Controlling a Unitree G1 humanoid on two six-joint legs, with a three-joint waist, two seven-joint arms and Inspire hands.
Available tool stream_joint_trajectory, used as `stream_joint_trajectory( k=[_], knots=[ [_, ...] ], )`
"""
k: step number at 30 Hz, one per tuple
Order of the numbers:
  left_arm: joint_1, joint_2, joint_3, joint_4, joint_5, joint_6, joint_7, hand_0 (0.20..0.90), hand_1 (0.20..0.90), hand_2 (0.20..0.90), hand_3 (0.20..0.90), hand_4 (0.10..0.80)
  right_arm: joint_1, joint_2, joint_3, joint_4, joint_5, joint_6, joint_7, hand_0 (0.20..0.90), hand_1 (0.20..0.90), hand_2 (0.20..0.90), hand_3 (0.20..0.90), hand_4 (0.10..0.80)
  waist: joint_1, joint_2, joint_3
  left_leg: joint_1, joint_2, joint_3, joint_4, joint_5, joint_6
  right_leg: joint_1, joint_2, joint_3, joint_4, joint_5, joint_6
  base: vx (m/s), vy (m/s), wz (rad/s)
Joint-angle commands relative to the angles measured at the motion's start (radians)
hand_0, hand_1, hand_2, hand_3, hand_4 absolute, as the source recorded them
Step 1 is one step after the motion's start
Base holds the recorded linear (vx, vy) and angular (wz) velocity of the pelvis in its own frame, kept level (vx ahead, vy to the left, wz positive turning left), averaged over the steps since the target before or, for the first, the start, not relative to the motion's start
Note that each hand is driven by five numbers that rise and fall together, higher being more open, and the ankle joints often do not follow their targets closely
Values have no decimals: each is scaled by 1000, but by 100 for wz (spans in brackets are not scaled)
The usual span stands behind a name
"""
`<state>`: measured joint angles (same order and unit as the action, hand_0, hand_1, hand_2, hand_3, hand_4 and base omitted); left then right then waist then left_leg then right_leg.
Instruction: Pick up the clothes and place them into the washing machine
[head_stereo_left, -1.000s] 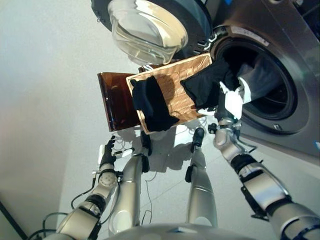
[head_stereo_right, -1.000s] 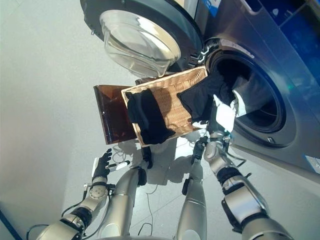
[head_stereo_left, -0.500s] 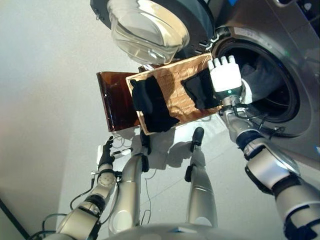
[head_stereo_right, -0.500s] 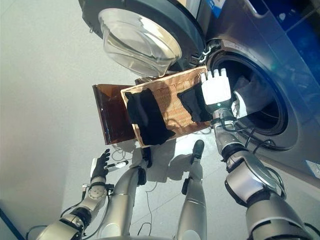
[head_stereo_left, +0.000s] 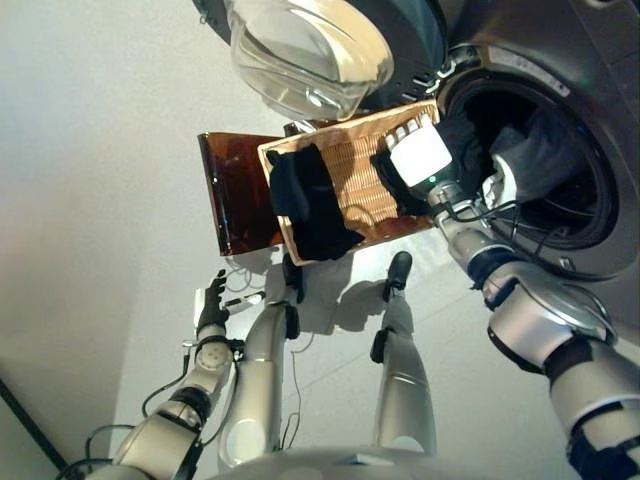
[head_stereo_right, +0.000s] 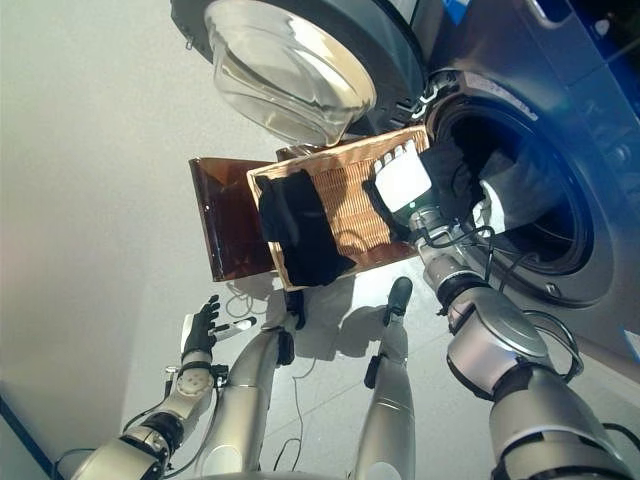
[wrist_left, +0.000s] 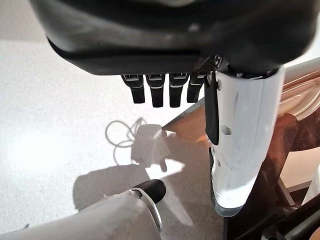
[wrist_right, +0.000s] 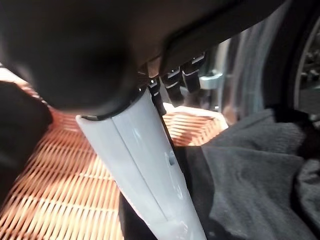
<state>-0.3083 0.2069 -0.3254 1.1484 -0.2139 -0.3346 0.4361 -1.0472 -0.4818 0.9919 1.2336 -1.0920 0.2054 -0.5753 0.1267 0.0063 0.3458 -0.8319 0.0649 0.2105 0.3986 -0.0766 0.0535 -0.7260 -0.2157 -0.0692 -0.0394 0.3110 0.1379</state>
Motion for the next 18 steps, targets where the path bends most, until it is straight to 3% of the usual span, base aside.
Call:
stream_joint_trajectory(
  k=[1,8,18],
  knots=[
    [5,5,6,7,-30,-21,28,900,900,900,900,800,-184,-42,22,-6,-28,8,-5,900,900,900,900,800,39,58,53,217,-10,-86,-481,245,-108,59,49,-15,43,-44,-4,0,0,0],
    [7,11,23,-21,-64,-35,37,900,900,900,900,800,-191,-41,23,46,-3,10,15,900,900,900,900,800,47,66,76,199,-14,-100,-484,254,-111,50,45,-19,37,-39,-4,-5,-1,2],
    [15,54,71,-172,-137,-76,43,900,900,900,900,800,-206,-104,-6,101,52,8,39,900,900,900,900,800,59,92,130,157,-17,-109,-486,271,-117,14,43,-20,37,-32,-3,-19,-5,8]
  ],
)
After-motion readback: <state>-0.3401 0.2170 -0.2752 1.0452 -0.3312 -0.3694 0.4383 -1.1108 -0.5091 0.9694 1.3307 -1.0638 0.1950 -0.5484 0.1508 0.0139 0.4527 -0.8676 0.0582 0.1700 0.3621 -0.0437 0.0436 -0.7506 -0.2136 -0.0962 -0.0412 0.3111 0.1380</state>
